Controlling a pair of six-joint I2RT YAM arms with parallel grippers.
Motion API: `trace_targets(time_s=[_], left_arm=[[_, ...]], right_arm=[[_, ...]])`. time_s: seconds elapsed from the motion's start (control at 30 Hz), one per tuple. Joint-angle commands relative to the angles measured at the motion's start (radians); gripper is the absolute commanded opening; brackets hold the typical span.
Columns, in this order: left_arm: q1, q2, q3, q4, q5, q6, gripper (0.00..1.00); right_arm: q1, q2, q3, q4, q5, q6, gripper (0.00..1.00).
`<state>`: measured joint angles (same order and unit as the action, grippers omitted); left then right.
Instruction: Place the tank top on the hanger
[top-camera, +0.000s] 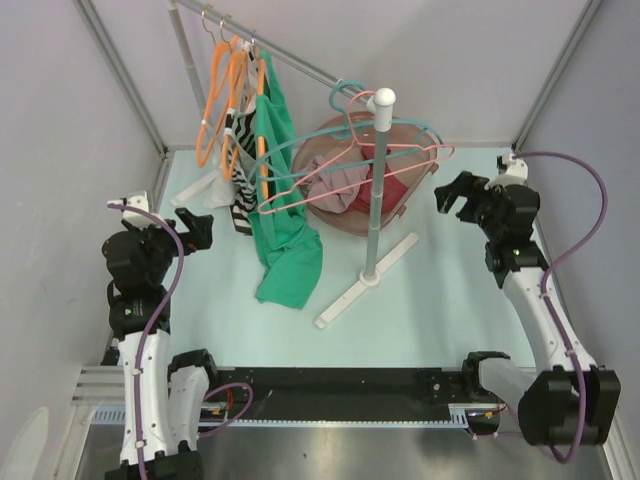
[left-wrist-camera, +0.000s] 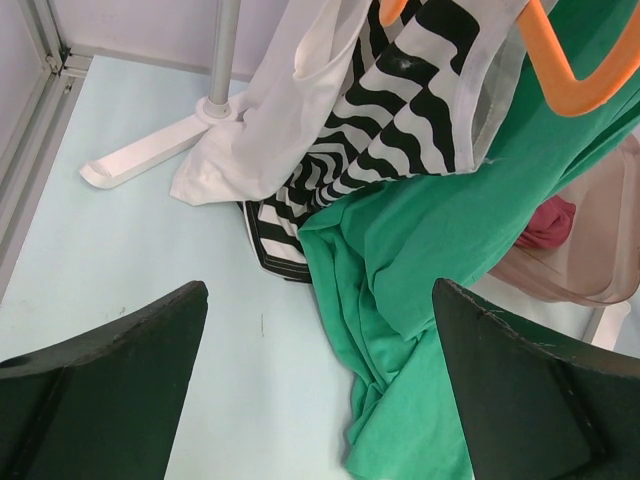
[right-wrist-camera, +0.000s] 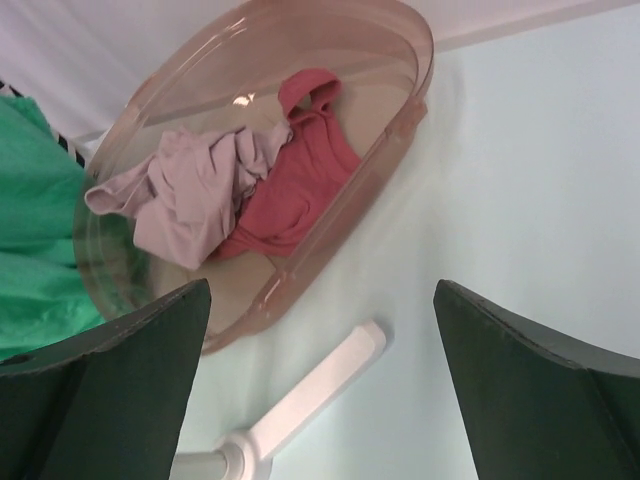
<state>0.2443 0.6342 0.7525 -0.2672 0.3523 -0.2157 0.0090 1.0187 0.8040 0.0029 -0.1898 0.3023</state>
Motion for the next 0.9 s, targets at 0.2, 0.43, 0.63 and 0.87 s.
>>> trace_targets(time_s=[0.2, 0.43, 0.63, 0.87], left_arm=[[-0.007, -0.008, -0.004, 0.028, 0.013, 0.019, 0.99], [-0.011, -0.007, -0.004, 0.028, 0.017, 0.018, 0.99], [-0.011, -0.007, -0.002, 0.025, 0.010, 0.015, 0.99], [-0.013, -0.004, -0.002, 0.025, 0.011, 0.015, 0.99]], right_arm=[[0.000, 0.409, 0.279, 0.133, -0.035, 0.047, 1.00], [0.074, 0.632, 0.484, 0.195, -0.131, -0.020, 0.99], [0.149, 0.777, 0.569, 0.213, -0.160, -0.035, 0.99], [0.209, 0.951, 0.664, 0.241, -0.169, -0.009, 0.98]])
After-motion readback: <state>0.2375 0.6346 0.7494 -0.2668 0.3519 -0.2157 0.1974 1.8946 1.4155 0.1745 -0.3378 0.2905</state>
